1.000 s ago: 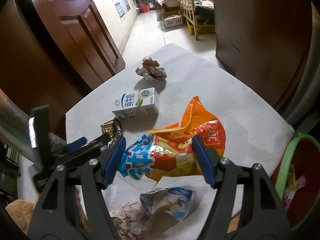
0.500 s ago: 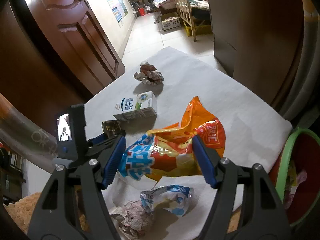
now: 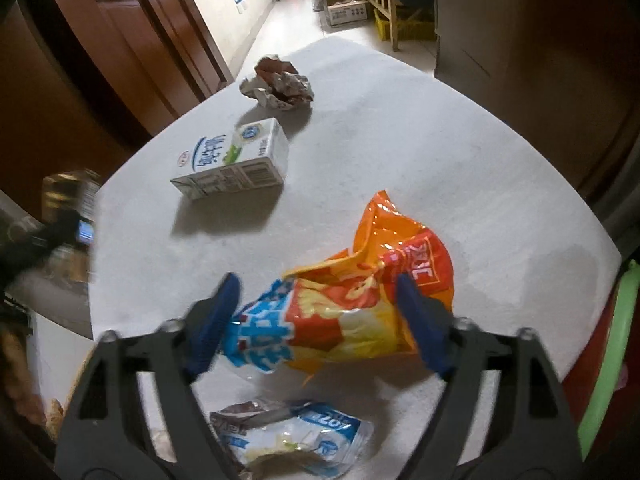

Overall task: Collect trash
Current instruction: 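Grasp the gold box with the left tool while the right tool holds the chip bag, then carry the gold box and orange chip bag in both tools toward the green bin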

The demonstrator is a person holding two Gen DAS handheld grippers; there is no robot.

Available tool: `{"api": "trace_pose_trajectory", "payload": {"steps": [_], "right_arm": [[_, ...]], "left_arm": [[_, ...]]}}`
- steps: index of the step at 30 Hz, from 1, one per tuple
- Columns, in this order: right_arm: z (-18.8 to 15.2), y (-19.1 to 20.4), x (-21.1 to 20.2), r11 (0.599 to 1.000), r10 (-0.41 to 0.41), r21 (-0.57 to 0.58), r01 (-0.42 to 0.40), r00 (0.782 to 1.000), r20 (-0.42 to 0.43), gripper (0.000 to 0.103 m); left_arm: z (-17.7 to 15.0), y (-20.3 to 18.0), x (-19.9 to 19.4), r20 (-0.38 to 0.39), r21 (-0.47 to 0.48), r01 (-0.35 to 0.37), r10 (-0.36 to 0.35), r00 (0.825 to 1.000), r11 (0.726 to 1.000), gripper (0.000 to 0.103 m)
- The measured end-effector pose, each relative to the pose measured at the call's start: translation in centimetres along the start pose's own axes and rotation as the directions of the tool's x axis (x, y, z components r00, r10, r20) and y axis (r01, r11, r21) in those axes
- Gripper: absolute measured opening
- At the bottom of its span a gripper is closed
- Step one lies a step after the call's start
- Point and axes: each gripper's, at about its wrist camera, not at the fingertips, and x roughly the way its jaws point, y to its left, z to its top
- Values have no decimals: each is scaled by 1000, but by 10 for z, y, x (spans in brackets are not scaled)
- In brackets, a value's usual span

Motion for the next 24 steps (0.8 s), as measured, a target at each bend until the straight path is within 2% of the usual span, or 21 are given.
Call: {"api": "trace_pose_trajectory", "payload": {"steps": [3,5,7,12,14,15,16,18,24], "right_arm": [[-2,-5,-8,999,23,42,-23,1000,9,92],[-4,-9,-12,998,28,64,-29,1000,8,93],[-5,-12,-12,997,9,78,-9,1000,-2,98],[-1,-7,9,999,-24,43,26,998,-52,98],[-1,-1,16,998,-67,11,68,995,-70,93],[0,1,17,997,-71,10,72,996,-63,87],[1,2,13,998,-61,18,62,997,-49,78],[6,2,2,999,-40,30,41,999,-28,71],[14,3,-43,998,19,66,-24,998,68,69]], "left_arm": [[7,-6,-17,48,16,10,-11,999,1000,45],[10,-11,-25,70,23,18,-20,997,1000,46],[12,-15,-26,73,23,29,-31,997,999,46],[9,-17,-27,65,29,30,-32,997,999,46],[8,-16,-27,60,27,29,-30,998,999,46],[7,-16,-28,60,25,28,-29,998,999,46],[6,-16,-30,62,26,26,-27,998,999,46],[6,-16,-31,64,27,20,-22,998,999,46],[6,-20,-38,88,47,27,-31,996,999,46]]}}
